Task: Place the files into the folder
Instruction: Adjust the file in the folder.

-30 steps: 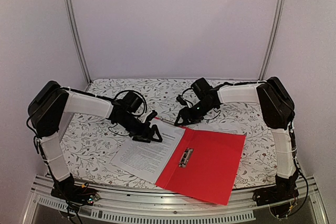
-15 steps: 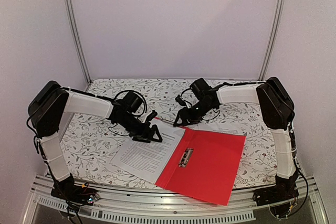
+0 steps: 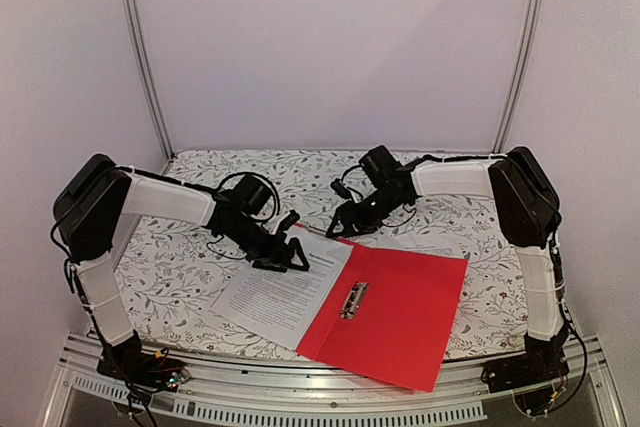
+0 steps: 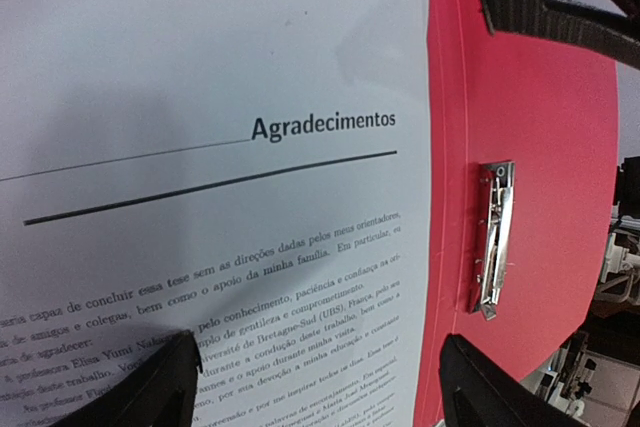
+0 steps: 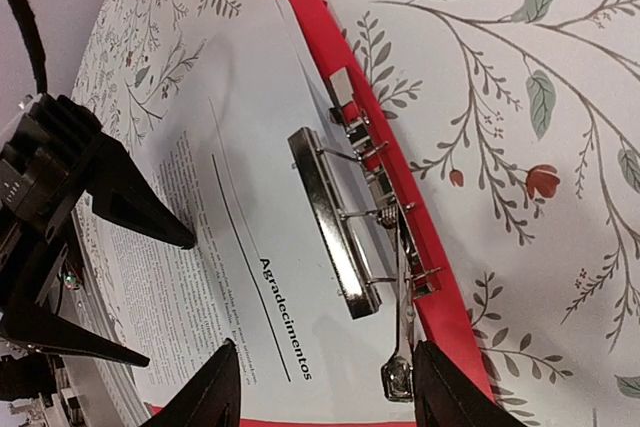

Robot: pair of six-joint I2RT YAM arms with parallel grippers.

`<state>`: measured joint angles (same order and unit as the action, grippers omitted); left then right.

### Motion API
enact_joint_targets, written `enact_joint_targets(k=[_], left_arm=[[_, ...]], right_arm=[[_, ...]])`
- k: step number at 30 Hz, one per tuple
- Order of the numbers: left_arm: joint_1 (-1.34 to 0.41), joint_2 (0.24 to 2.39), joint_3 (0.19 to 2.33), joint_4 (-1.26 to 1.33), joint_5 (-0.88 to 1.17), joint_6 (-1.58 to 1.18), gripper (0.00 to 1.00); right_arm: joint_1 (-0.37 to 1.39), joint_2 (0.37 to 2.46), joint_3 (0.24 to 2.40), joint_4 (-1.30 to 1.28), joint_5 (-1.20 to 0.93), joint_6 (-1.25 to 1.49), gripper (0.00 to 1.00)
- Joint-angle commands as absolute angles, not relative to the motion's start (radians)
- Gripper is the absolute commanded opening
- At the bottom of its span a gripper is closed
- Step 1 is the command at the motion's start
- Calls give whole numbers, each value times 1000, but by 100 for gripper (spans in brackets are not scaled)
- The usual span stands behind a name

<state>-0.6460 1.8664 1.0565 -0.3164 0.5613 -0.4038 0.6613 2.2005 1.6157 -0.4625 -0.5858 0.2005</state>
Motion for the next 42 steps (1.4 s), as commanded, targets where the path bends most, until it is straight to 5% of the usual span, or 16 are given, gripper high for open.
enact_joint_targets(k=[1,15,26,42], left_arm=[[-650,1884,1034,-309,557,-397,84],[-650,1883,1026,-297,555,-400,84],[-649,1883,1023,-289,557,-404,84],[-649,1881,1017,-281,563,-409,84]], right_arm=[[675,2197,1665,-453,-620,219,58],[689,2275,1793,-452,-648,251,58],[712,2085,1543,-399,-590,266,58],[764,2129,1460,-341,-572,318,58]])
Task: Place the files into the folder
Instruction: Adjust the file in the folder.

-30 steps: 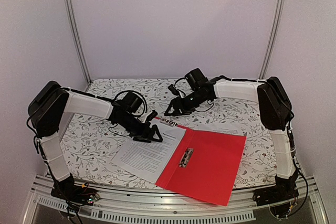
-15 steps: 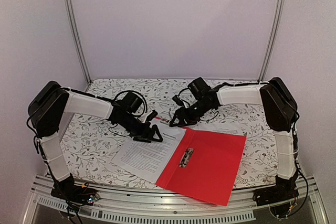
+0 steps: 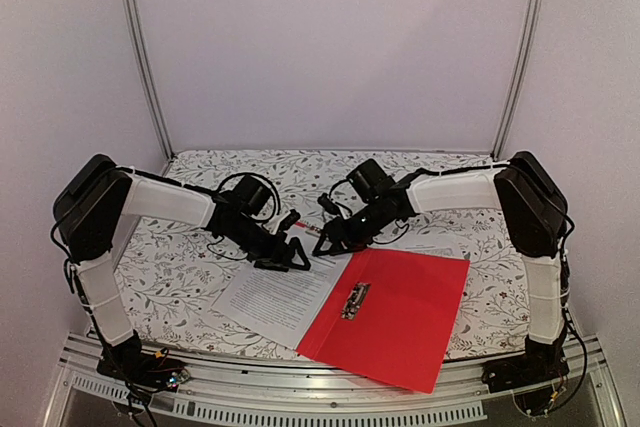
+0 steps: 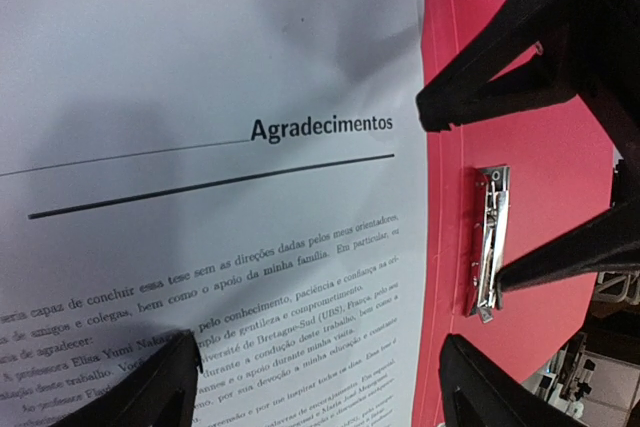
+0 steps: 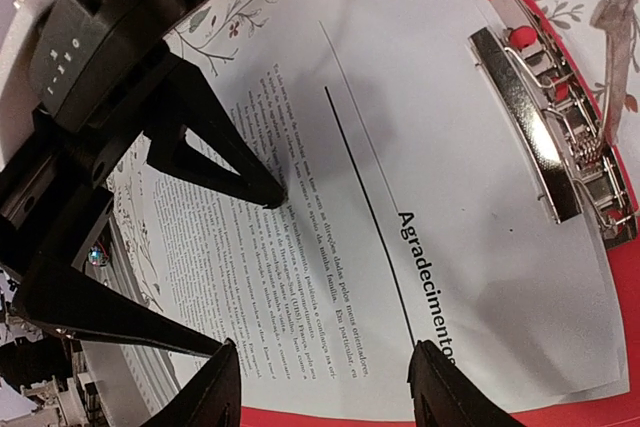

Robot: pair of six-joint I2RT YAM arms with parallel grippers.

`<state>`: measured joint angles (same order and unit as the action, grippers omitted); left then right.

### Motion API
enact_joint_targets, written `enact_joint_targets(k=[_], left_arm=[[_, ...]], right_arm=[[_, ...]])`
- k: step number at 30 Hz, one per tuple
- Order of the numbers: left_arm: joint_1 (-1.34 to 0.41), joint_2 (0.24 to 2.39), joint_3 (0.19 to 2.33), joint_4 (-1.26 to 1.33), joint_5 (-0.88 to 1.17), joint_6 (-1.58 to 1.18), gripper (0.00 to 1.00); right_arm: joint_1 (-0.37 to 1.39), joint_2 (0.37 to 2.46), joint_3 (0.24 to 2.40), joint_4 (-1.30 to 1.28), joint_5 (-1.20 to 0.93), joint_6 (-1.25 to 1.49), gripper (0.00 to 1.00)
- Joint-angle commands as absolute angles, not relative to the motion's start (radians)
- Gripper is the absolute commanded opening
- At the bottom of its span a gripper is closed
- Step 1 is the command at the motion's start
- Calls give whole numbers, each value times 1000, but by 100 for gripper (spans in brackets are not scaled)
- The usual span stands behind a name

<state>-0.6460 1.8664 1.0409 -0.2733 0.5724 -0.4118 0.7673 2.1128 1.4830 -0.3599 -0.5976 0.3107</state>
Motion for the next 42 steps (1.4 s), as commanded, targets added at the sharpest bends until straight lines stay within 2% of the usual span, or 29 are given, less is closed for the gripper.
enact_joint_targets(k=[1,18,32,37,39,42], left_arm=[[-649,1881,1016,-282,563,-408,84],[-647,1860,1003,-270,559,-410,84],[-618,1761,1053,-222,510,-434,86],[-571,1738,1059,-169,497,-481,88],[-551,1742,1061,-145,493,-499,99],[-506,1765,1058,-77,552,-545,100]], right_arm=[[763,2132,1454,-342,-572,317,58],[739,2209,1420,-376,-540,295,57],[699,2263,1447,-432,-611,157,56],[685,2285,1490,-488,-616,106,56],[681,2291,1507,-504,-618,88,56],[675,2298,1530,-535,-617,53,56]])
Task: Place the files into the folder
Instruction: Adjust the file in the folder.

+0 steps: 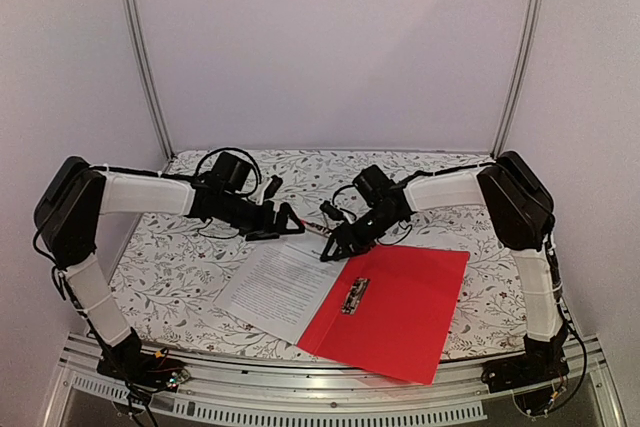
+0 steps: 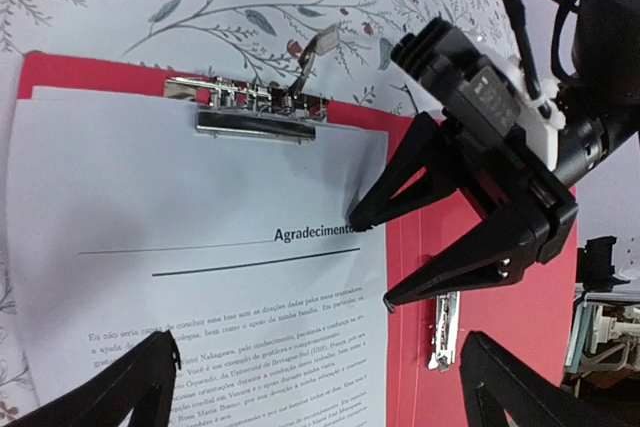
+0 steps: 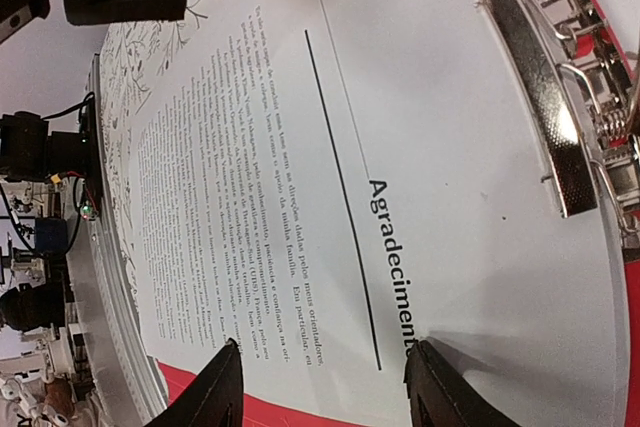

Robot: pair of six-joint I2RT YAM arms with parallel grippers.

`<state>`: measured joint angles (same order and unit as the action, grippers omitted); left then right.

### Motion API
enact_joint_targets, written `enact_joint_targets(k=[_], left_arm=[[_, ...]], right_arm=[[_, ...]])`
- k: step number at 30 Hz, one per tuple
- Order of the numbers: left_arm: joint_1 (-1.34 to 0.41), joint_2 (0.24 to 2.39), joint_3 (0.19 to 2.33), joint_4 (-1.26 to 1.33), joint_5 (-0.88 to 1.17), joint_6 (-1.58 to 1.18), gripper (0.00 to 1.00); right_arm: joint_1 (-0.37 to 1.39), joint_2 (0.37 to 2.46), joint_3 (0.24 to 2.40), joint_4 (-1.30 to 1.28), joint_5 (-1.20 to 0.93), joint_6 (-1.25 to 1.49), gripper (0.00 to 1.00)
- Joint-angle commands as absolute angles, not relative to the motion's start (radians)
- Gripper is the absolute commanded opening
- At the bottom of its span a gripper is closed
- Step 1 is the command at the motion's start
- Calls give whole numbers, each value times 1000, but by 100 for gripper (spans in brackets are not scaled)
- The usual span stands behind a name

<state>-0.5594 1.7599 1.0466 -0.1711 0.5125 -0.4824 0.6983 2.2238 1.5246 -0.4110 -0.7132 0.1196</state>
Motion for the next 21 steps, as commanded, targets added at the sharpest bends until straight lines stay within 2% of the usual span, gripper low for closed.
enact_joint_targets(k=[1,4,6,15,21], left_arm=[[-486,1779,1054,-39,590,-569,100],[-443,1830,1054,86,686,-648,100],[-432,1864,1090,61,683,-641,100],[-464,1924,1234,-82,514,-490,98],[-465,1985,1304,-143,477,-462,95]], right_arm=[[671,2301,1539,-546,-617,41,56],[661,2310,1556,-573,-620,14,56],[654,2314,1565,-587,-626,5,56],[640,2338,1611,-664,-647,-105,56],[641,2336,1620,-671,-651,-106,56]])
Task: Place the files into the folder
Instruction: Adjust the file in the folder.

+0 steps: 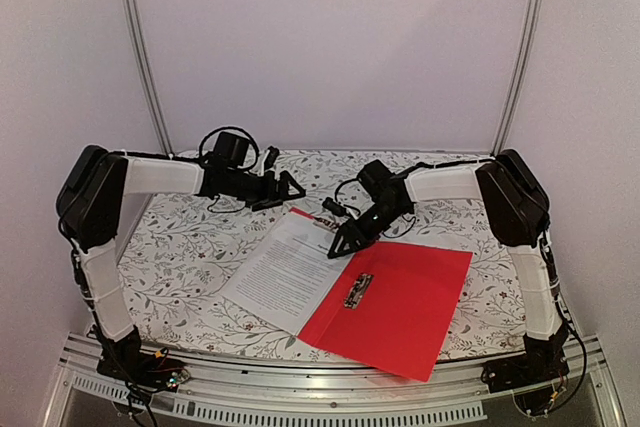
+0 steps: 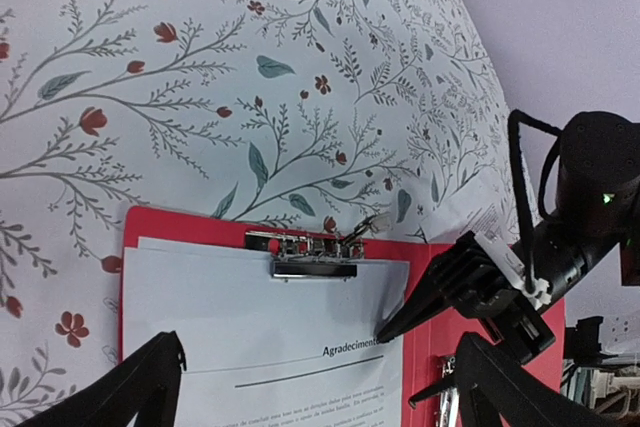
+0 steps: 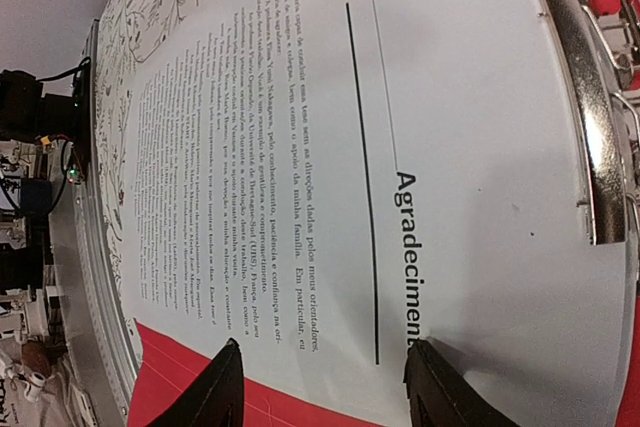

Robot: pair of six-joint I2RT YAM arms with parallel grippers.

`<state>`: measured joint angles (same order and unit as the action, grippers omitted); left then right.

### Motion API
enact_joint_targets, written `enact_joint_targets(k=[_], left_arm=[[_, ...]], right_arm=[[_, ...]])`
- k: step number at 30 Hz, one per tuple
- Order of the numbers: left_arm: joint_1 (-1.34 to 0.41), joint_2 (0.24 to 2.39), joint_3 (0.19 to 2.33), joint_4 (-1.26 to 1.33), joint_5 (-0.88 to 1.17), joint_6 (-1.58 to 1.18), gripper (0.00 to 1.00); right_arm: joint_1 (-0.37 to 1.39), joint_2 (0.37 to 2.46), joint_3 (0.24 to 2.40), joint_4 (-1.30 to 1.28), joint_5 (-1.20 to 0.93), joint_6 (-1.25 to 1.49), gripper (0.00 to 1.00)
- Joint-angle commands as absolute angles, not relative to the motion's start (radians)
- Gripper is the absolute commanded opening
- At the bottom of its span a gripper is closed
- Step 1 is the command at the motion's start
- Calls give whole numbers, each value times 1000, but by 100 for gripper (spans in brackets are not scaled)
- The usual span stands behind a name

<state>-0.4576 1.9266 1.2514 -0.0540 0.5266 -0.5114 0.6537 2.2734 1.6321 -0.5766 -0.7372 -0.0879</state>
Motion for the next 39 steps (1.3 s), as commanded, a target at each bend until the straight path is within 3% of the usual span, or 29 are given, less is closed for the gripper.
enact_joint_targets(k=[1,8,26,39], left_arm=[[-467,1992,1317,-171,468,-457,95],[-483,2011,1311,-221,463,-443,94],[-502,1944,1232,-140,461,-462,94],[-457,1957,1251,-130,450,-482,95]], right_arm=[[641,2334,1620,-670,-650,-105,56],[641,2321,1626,-671,-640,-91,56],[635,2202,1673,-573,-725,26,70],[631,2086,1572,-580,-694,44,73]])
